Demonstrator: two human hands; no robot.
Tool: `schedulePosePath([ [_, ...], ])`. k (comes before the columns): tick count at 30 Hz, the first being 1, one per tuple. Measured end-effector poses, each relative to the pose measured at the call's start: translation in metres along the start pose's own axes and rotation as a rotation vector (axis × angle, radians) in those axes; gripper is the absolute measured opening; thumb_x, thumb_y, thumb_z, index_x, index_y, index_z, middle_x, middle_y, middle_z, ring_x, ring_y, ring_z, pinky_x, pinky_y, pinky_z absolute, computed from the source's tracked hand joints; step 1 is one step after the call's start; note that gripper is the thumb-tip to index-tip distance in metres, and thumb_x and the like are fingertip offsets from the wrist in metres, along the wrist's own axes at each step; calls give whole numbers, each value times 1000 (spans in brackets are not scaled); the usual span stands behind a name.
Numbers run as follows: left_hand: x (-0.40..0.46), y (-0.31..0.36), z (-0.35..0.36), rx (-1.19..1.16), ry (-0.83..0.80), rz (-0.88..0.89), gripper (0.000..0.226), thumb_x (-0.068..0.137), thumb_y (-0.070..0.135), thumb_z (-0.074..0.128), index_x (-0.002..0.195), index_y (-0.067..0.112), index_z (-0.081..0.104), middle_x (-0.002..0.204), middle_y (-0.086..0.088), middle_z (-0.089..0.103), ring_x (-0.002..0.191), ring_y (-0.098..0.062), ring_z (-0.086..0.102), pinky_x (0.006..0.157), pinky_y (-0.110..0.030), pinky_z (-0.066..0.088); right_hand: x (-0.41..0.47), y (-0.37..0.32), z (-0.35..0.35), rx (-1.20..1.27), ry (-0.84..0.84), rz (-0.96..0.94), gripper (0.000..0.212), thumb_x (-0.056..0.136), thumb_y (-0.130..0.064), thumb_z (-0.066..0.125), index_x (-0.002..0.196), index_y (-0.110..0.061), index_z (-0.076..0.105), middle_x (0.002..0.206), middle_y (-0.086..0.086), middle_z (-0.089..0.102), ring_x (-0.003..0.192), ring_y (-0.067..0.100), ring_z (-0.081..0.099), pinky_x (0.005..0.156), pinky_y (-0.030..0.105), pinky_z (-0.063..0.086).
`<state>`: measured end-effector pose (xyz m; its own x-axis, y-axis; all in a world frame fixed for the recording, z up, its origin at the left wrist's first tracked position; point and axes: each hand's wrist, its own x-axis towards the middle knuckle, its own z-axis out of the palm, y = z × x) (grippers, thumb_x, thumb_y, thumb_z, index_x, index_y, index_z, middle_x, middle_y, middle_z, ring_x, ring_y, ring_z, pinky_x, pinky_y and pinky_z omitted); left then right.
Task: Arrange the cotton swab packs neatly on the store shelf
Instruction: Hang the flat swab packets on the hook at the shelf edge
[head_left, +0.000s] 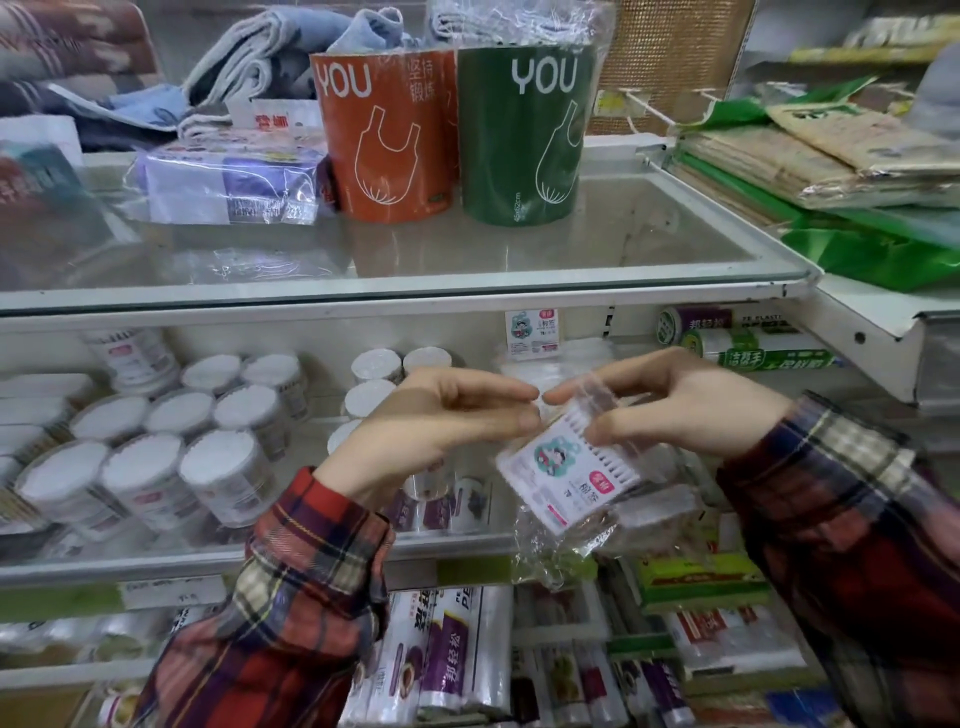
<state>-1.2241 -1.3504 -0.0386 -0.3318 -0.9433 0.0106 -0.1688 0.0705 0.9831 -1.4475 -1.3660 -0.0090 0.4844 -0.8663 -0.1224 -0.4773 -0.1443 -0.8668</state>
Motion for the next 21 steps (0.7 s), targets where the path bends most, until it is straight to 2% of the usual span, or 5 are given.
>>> schedulePosePath([
  [2,0,-1,1,43,-57,-24,33,73,11,76,106,11,73,98,-3,76,95,-15,71,84,-23,55,4,-3,1,-57,-65,17,27,77,-13,72,99,-28,74,94,2,75,85,13,69,67,23,52],
  [7,-2,-8,6,44,-49,-104,39,67,12,80,105,5,73,94,-12,76,92,-25,72,92,-42,55,12,-2,6,-161,-80,20,30,74,-19,78,102,-26,72,98,4,73,94,20,68,90,42,52],
  [13,-4,-14,11,-16,-5,-108,34,70,6,79,103,3,73,94,-17,75,95,-34,71,92,-50,53,16,5,8,-42,12,-10,33,72,-12,78,100,-27,69,85,-6,66,78,5,63,75,18,49],
  [16,-1,-18,11,-38,67,-117,31,73,5,77,103,4,73,93,-14,75,92,-32,71,89,-45,56,13,8,8,108,75,-38,40,63,-15,80,100,-20,68,76,-8,71,74,3,67,68,13,51],
  [21,1,-20,5,-111,208,-38,24,70,8,79,94,8,76,89,-7,77,83,-20,72,72,-25,59,5,26,9,284,248,-68,61,40,-30,81,99,-22,66,87,0,74,81,12,71,73,19,56],
])
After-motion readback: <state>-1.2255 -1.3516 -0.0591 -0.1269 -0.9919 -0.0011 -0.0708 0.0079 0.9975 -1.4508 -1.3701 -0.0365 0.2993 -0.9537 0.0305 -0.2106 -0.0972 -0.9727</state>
